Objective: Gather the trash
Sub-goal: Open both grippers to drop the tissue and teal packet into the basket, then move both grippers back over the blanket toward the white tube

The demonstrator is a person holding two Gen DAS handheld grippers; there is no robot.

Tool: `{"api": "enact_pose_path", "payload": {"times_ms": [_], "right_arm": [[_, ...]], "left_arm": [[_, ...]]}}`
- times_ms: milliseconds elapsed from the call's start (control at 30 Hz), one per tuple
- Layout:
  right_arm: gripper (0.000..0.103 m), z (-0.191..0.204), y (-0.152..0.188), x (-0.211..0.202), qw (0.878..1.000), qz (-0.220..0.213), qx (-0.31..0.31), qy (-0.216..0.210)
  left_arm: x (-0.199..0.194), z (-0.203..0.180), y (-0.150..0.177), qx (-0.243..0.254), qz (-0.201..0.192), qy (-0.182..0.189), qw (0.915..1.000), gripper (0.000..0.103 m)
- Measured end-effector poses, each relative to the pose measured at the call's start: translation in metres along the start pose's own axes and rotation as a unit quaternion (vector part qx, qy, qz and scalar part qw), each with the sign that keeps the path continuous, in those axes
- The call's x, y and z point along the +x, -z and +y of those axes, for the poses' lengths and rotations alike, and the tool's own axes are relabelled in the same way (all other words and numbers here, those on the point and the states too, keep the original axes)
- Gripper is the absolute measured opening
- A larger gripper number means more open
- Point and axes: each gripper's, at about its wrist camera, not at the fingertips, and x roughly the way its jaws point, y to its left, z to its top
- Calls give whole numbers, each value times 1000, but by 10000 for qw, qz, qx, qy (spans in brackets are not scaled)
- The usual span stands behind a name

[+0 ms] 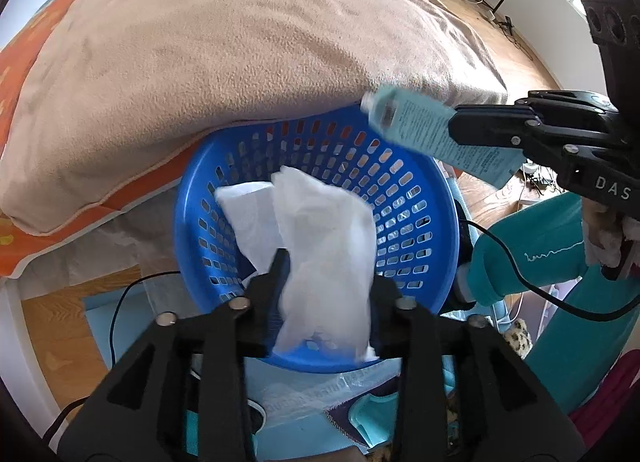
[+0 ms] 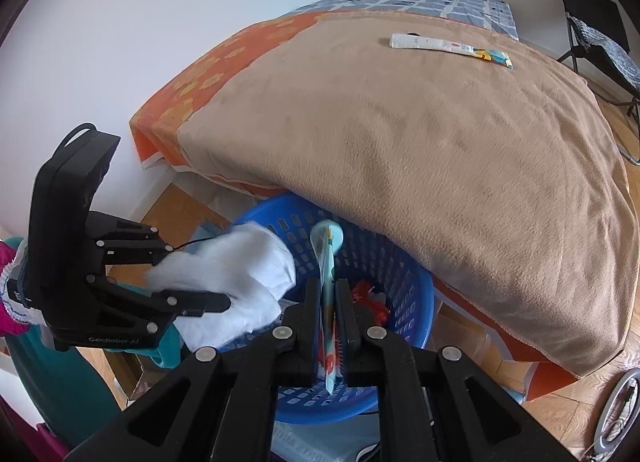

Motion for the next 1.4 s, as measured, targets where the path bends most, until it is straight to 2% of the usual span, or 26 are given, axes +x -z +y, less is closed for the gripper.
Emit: {"api": "enact_pose_path", "payload": {"times_ms": [67,100,133,233,300,567,700,767,1400], "right_arm": [[11,-1,-1,0,10000,-8,11,30],[21,-1,-1,0,10000,-21,17,37],[26,0,-1,-1,10000,-35,19,48],[36,0,-2,-2,9999,-56,20,97],[55,0,-2,-2,9999,-49,33,140],[77,-1,-5,-7,9994,-205,96,254],[83,-1,-6,-9,9991,-251,121,321],[83,-2,-7,-9,9990,-250,120,364],[88,-2,-21,-18,9960,-422,109,775]], "left_arm": [[-1,0,-1,11,-9,-55,10000,45],[-1,0,-2,-3,-14,-85,10000,48],[-1,0,-2,-16,-29,-84,10000,50],[-2,2,-3,-48,-37,-63,10000,50],[-2,2,-3,-56,-25,-71,10000,50],[-3,1,-3,-42,-23,-105,9999,51],[-4,2,-5,-71,-50,-126,9999,52],[-5,2,-6,-84,-82,-136,9998,59],[-12,5,-24,-67,-251,-251,9993,59]]}}
